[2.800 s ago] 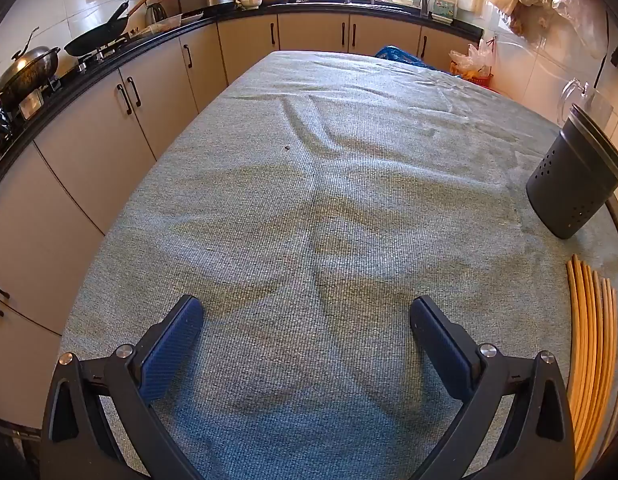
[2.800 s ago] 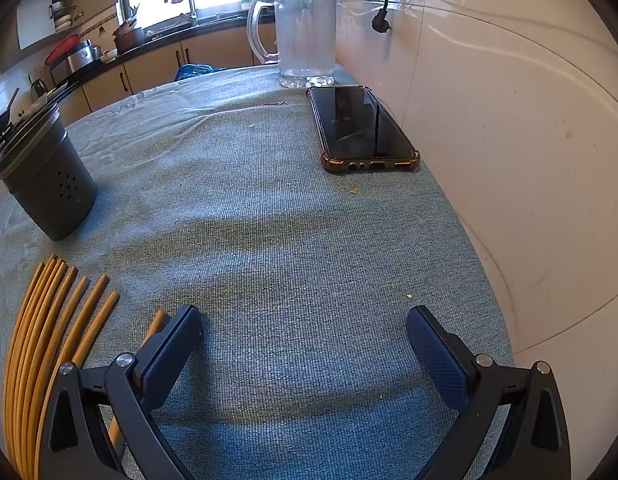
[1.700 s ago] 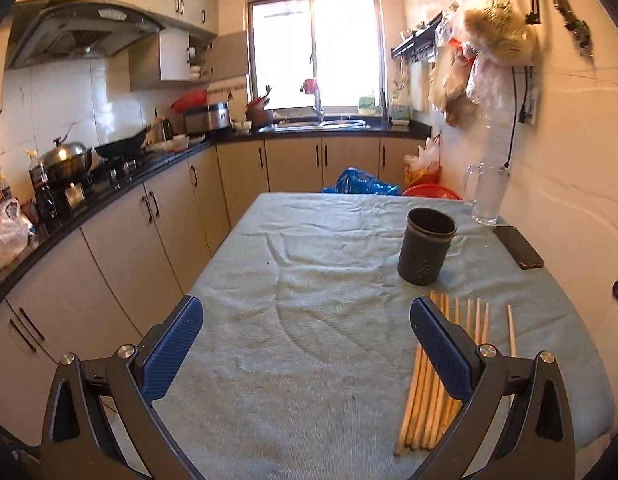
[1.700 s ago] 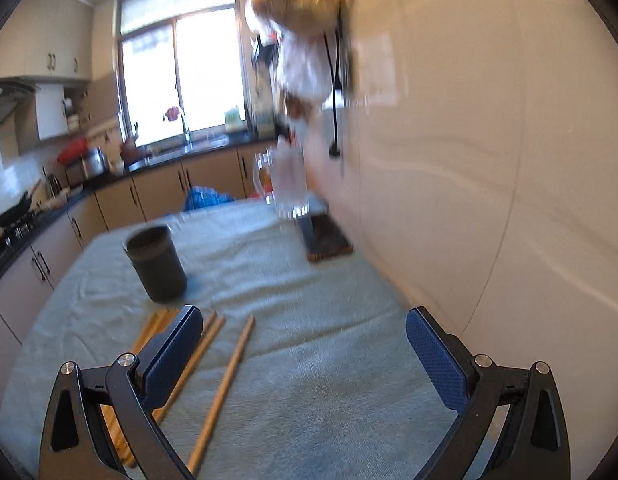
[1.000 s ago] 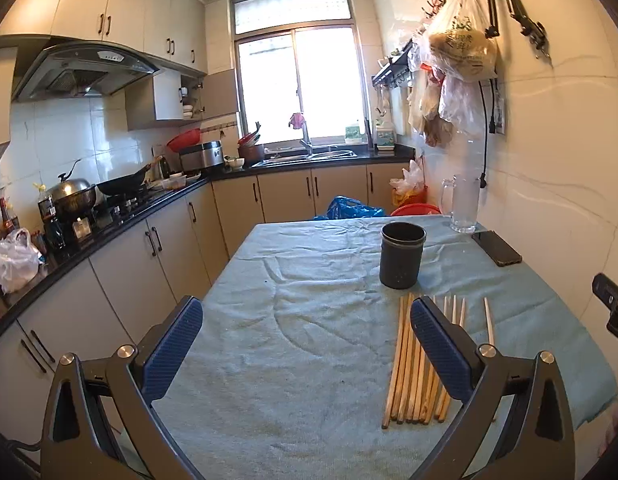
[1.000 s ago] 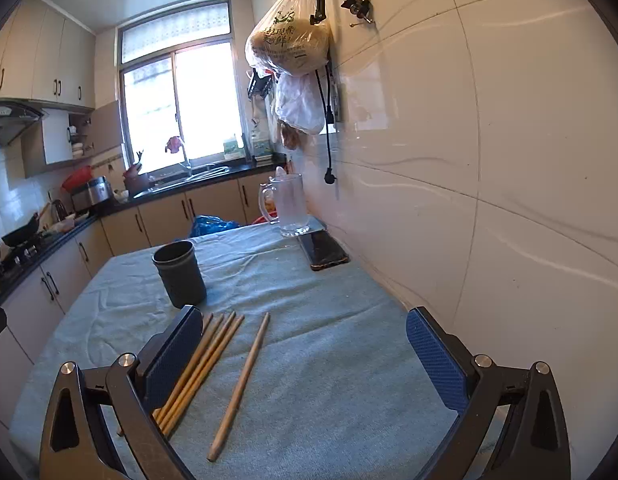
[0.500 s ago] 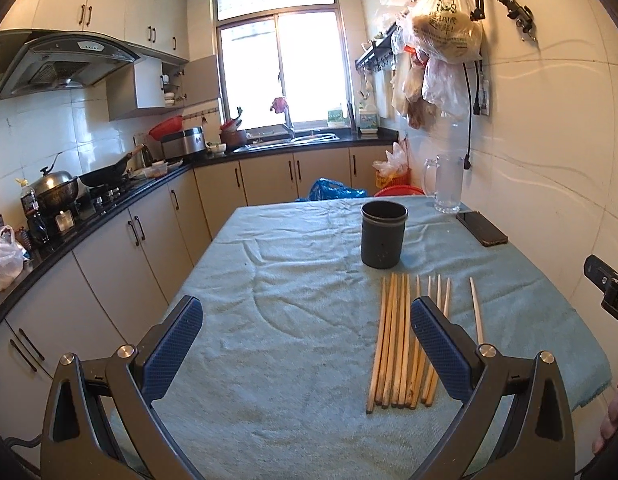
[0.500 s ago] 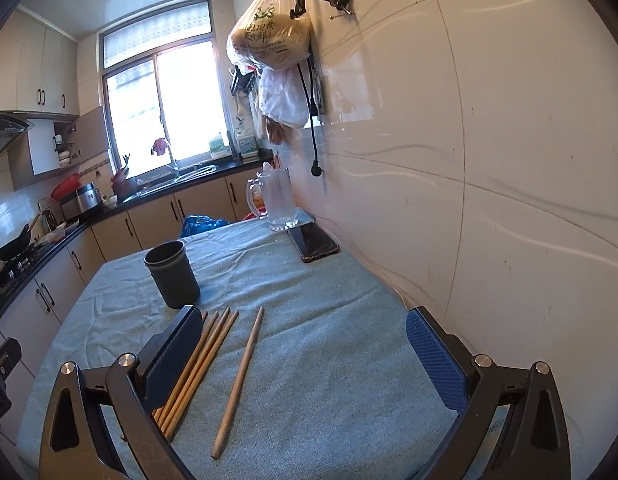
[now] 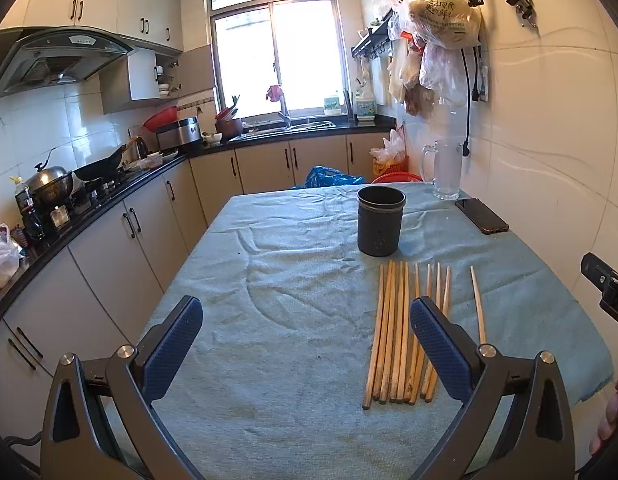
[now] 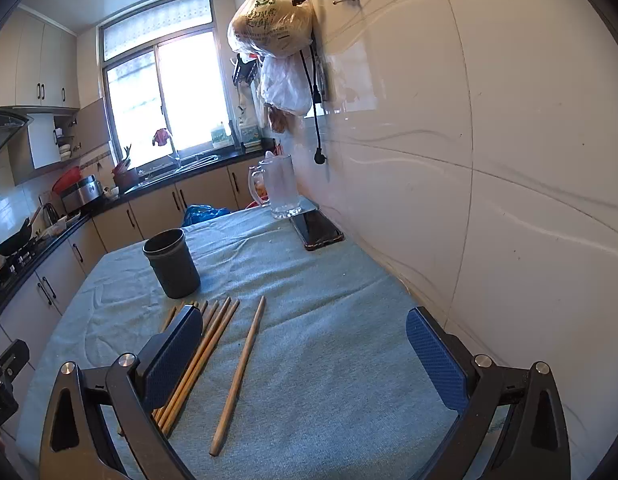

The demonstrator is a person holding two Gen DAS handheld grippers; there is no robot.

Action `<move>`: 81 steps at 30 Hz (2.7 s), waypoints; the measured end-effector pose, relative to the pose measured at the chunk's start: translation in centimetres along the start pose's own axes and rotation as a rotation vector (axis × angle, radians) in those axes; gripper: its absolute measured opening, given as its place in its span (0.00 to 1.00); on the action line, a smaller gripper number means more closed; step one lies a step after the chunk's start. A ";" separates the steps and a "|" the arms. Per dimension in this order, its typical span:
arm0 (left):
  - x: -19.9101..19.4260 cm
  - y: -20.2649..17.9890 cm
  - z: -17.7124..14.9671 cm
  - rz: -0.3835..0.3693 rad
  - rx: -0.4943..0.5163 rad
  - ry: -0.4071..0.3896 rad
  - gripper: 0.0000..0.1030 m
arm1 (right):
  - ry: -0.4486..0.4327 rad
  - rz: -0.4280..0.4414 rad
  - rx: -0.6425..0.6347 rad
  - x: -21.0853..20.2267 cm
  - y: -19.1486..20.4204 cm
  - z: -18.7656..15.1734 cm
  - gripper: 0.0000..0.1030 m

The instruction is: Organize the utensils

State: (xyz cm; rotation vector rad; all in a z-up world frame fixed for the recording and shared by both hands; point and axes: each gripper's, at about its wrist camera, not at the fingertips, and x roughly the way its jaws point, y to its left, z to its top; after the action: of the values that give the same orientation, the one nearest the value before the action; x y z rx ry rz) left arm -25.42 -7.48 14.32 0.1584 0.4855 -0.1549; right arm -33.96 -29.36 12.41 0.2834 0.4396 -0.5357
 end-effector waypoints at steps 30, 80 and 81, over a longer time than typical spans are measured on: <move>1.9 0.0 -0.7 -0.009 0.001 0.050 1.00 | 0.030 0.005 -0.018 1.1 0.8 -0.5 1.00; 25.8 -7.7 0.6 -0.367 0.144 0.568 0.17 | 0.288 0.059 -0.055 12.3 0.6 -2.2 1.00; 25.9 -8.0 0.6 -0.352 0.159 0.564 0.16 | 0.292 0.062 -0.063 12.4 0.8 -2.2 1.00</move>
State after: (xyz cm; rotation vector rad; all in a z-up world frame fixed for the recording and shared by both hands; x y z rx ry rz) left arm -4.00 -18.27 1.68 0.2741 1.0644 -0.5009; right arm -24.69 -33.13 4.79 0.3154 0.7266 -0.4200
